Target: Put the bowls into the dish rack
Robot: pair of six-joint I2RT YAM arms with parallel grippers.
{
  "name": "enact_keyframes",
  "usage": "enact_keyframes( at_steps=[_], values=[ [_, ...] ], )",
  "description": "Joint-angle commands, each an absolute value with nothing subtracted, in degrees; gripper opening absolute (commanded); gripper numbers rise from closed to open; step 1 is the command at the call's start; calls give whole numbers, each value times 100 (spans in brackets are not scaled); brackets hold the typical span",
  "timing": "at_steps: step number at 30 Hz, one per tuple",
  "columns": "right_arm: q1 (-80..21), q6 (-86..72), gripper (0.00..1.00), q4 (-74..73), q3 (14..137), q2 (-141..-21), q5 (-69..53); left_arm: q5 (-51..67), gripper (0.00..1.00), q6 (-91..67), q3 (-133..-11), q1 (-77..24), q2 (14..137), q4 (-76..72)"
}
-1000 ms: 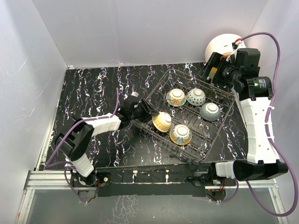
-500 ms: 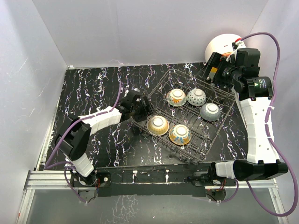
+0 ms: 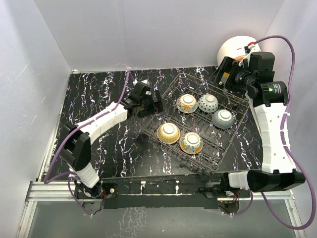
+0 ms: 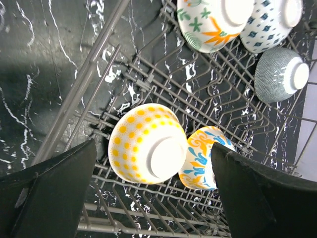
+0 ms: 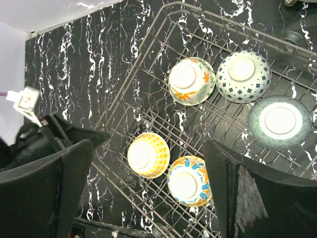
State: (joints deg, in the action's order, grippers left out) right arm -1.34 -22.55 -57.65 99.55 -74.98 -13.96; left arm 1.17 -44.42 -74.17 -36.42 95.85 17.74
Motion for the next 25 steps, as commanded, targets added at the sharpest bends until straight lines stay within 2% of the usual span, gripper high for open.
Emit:
enact_keyframes(
  at_steps=[1,10,15,25],
  values=[
    [-114,-2323,99,-5537,9934,-7406,-1427,-443,97,-3853,-8179,-3604,8916,2702],
    [-130,-2749,99,-5076,9217,-7137,-1252,-1654,97,-3129,-9253,-3571,8237,4197],
    [-134,-2943,99,-4994,8588,-6873,-1262,-1968,97,-2702,-9553,-3421,7948,4510],
    [-262,-2801,99,-5140,8420,-6788,-1015,-2022,97,-2575,-9485,-3306,7692,4356]
  ],
)
